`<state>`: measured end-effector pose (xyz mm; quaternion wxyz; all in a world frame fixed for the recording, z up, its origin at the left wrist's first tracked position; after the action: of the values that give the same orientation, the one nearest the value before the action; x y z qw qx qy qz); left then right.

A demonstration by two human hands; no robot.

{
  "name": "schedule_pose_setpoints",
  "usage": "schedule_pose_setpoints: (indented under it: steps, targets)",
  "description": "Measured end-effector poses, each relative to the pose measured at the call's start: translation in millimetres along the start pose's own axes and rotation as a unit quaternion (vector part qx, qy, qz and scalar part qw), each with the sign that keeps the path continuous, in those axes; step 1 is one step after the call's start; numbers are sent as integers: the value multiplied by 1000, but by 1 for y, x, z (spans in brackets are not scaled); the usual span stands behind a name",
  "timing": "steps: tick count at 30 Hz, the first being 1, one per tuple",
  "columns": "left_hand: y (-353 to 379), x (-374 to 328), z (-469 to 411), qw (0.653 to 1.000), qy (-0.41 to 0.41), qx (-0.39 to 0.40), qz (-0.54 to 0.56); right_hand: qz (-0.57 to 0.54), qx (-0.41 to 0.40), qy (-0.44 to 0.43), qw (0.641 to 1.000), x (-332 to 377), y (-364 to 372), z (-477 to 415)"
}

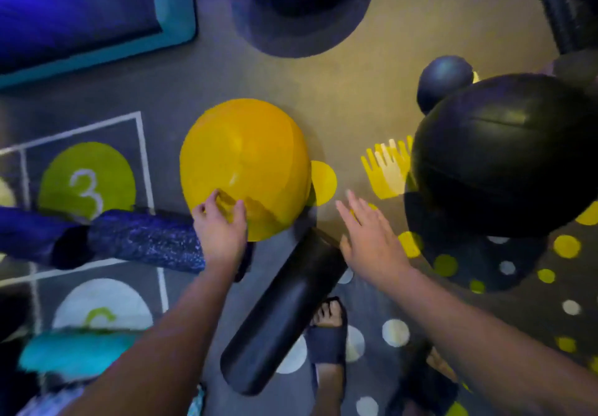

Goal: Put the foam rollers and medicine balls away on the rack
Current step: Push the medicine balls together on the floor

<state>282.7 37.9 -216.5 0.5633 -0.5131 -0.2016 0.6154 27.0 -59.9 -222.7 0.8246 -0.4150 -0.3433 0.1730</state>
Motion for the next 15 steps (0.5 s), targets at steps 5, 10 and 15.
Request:
schedule_pose_setpoints:
  steps: [5,10,15]
  targets:
    - [1,15,-58,996,-6,81,28,-30,14,-51,998,64,3,-102]
    - [4,9,-51,991,-44,123,40,56,31,-3,998,63,-4,-108]
    - [16,-69,-27,986,-26,152,-54,128,51,65,988,6,-60,-84]
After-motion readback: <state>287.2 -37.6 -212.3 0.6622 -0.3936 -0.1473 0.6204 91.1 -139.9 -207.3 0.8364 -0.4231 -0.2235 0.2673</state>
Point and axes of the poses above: each hand's wrist, its own z-axis away from the middle knuckle, its own y-axis out of the palm, x = y × z, the point moved 3 cm from there along -z, towards the middle knuckle, and after that the axes turned 7 degrees about -y, right-handed, at the moved point
